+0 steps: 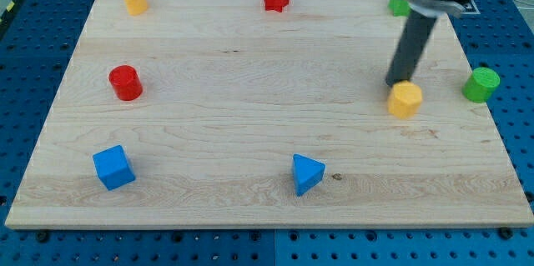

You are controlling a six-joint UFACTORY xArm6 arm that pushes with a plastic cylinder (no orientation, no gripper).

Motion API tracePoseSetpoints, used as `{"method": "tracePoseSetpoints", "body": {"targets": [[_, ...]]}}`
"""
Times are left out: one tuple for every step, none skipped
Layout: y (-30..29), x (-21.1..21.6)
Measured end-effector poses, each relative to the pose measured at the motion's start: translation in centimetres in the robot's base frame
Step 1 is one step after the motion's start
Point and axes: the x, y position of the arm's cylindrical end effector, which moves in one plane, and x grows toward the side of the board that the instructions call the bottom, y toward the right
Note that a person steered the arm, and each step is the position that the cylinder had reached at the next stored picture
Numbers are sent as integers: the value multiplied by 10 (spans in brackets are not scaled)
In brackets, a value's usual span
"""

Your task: Move the yellow hexagon to bottom right corner

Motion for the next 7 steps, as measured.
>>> {"method": "tracePoseSetpoints", "body": {"targets": [[10, 31], [-7, 11], [-34, 14], [-19, 49], [22, 82], [38, 87], [41, 87]]}}
